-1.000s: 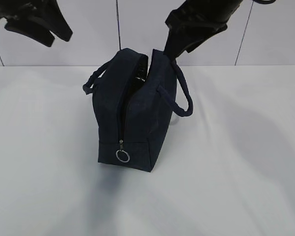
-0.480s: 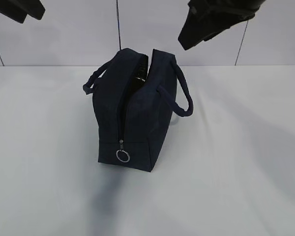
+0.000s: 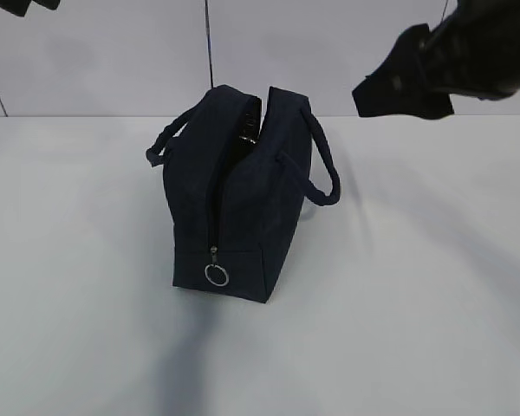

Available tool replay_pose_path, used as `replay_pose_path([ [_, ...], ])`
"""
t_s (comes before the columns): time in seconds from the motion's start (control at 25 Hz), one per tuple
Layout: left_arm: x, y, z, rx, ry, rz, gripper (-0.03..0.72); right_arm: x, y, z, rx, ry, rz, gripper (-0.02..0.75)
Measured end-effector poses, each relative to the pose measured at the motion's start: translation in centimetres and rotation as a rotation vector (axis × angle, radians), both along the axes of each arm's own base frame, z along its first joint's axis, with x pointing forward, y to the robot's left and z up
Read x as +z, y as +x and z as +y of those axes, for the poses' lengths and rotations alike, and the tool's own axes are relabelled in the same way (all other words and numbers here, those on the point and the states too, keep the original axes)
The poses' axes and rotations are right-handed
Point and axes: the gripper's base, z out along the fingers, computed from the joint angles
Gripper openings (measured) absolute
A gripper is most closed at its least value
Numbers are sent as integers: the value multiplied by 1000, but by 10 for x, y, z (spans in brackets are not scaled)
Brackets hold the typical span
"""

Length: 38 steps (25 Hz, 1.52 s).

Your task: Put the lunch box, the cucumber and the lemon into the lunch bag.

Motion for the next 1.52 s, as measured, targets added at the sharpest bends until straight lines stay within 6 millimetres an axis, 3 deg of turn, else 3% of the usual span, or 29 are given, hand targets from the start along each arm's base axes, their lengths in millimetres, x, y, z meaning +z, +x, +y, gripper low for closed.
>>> replay_pose_path([
  [0.16, 7, -8, 1, 0, -3, -16, 308, -24, -15, -10, -56, 30, -64, 403],
  [0.52, 13, -14, 0, 7, -48, -12, 308, -101, -36, -32, -170, 0, -147, 403],
  [0.64, 14, -15, -2, 4, -70, -6, 308, -113, -39, -37, -208, 3, -183, 403],
  [1.0, 14, -15, -3, 3, -82, -3, 308, -121, -41, -44, -334, 120, -243, 403],
  [1.36, 14, -15, -3, 2, -84, -3, 308, -134, -47, -13, -85, 26, -247, 403],
  [1.52, 14, -15, -3, 2, -84, -3, 308, -141, -48, -6, -55, 29, -218, 403],
])
